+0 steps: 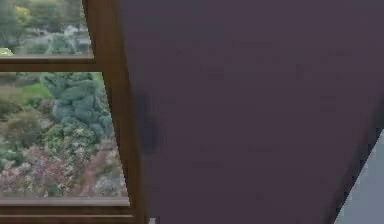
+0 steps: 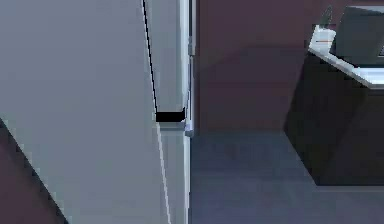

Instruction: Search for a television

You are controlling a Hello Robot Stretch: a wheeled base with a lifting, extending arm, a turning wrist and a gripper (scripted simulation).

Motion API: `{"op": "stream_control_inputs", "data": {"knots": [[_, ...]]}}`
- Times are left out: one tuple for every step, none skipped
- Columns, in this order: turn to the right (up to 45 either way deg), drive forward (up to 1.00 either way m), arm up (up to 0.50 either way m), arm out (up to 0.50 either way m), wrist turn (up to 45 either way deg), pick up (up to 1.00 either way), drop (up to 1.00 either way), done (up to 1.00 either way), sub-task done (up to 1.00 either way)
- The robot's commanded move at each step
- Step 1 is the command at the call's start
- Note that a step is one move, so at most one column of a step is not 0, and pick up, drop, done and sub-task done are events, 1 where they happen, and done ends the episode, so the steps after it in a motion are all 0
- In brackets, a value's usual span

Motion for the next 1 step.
{"op": "stream_control_inputs", "data": {"knots": [[45.0,0.0,0.0,0.0,0.0,0.0,0.0,0.0,0.0]]}}
